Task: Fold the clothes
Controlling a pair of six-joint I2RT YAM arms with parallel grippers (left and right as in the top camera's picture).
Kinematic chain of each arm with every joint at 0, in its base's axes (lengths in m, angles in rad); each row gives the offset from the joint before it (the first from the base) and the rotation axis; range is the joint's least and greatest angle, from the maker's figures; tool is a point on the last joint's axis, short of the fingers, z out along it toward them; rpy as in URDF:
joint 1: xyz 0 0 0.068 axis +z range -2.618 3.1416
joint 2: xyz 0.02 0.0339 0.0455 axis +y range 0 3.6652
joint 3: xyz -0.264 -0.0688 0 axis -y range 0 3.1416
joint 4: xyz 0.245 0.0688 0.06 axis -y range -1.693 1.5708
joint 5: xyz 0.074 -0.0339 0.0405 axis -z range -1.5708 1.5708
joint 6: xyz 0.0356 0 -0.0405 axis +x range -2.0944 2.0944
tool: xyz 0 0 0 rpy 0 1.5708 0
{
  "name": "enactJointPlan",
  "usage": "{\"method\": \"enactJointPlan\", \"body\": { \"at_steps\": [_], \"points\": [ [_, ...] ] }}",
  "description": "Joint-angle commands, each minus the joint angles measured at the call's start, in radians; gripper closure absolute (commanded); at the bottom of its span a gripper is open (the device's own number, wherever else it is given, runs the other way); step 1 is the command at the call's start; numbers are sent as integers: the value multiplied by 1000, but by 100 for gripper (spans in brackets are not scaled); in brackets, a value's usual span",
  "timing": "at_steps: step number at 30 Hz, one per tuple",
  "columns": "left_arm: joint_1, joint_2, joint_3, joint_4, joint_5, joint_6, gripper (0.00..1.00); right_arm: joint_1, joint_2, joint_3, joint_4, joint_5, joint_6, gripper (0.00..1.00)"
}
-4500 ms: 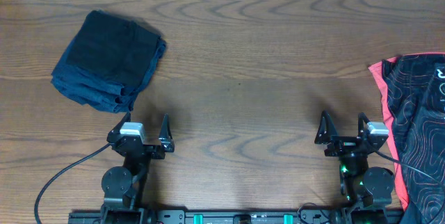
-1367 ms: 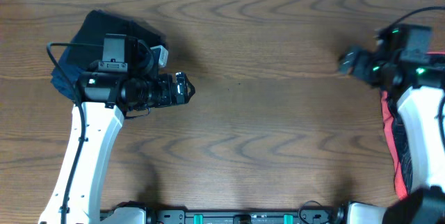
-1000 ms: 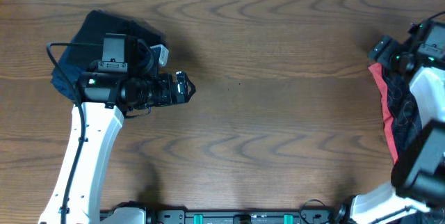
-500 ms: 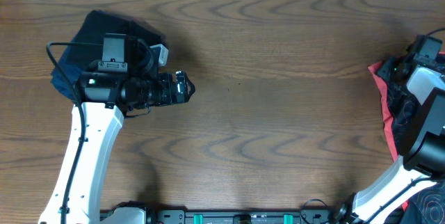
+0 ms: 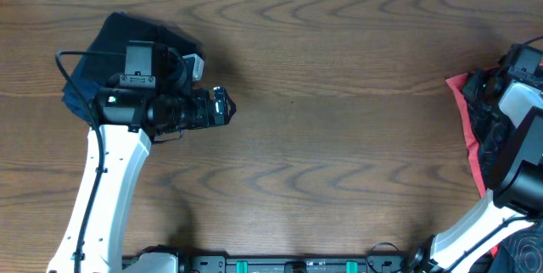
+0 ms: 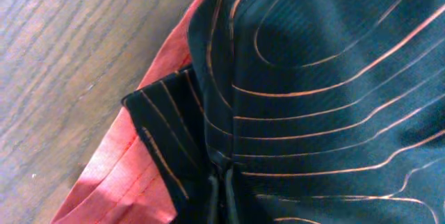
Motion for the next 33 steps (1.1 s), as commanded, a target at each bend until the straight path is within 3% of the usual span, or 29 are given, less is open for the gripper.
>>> {"method": "enactJointPlan", "body": {
  "at_steps": [1, 9, 18, 25, 33],
  "points": [
    [2, 0, 12, -5, -11, 5, 2, -19, -110, 15, -6, -28, -3, 99],
    [2, 0, 12, -22, -11, 5, 2, -14, -323, 15, -57, -35, 2, 99],
    [2, -3, 13, -46, -11, 5, 2, 107, -520, 15, -60, -323, 11, 99],
    [3, -72, 13, -48, -10, 5, 2, 344, -624, 15, -110, -328, 32, 99],
    [3, -207, 14, -50, -27, 13, 2, 721, -601, 14, -125, -286, 55, 99]
  ]
}}
